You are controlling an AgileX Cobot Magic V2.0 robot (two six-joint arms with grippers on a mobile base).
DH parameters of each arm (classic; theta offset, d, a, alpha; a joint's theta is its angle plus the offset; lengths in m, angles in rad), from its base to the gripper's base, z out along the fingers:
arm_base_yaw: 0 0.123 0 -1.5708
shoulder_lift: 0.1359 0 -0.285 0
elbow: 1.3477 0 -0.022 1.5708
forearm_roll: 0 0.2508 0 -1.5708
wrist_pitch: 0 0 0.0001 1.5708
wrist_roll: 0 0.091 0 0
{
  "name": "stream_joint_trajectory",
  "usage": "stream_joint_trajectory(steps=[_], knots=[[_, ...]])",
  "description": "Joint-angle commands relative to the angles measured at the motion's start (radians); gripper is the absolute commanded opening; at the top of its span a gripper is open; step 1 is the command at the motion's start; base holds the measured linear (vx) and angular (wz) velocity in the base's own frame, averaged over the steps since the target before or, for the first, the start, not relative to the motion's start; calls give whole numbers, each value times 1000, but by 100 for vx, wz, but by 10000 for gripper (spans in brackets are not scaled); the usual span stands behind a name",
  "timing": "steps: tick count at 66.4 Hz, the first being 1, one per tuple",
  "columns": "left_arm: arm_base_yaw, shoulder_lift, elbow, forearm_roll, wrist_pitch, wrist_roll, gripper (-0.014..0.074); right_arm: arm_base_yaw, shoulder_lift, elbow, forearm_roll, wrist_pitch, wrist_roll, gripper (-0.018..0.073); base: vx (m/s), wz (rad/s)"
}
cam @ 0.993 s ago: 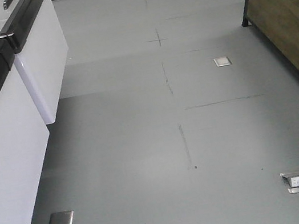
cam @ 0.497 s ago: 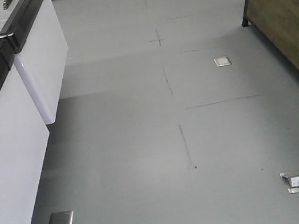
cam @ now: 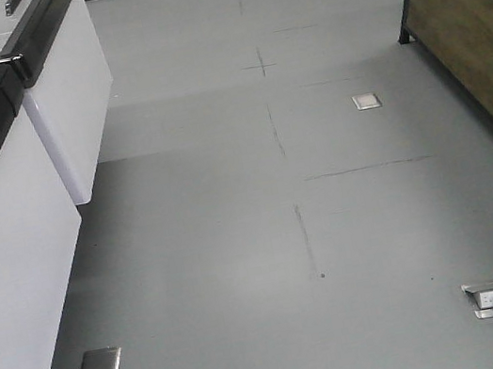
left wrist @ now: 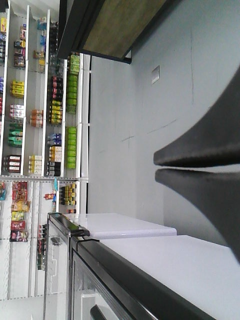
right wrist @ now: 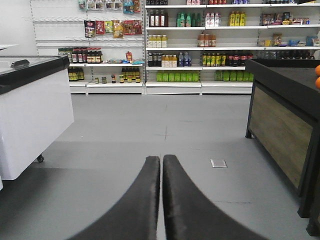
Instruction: Left arm holds basket, right arm returns cookies
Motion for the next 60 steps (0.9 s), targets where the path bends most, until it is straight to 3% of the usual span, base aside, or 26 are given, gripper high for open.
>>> stream_joint_trajectory(steps=[1, 34, 46, 60], knots=[[-5, -16, -27, -8, -69, -7, -8, -3, -11, 3, -7, -70, -8, -3, 0, 0], [-5, -15, -55, -8, -74, 6, -8, -3, -11, 3, -7, -70, -8, -3, 0, 0], [-5, 39, -197, -8, -24, -23, -8, -3, -11, 3, -7, -70, -8, -3, 0, 0], [-5, 253, -383, -8, 89, -22, -8, -3, -11, 3, -7, -70, -8, -3, 0, 0]])
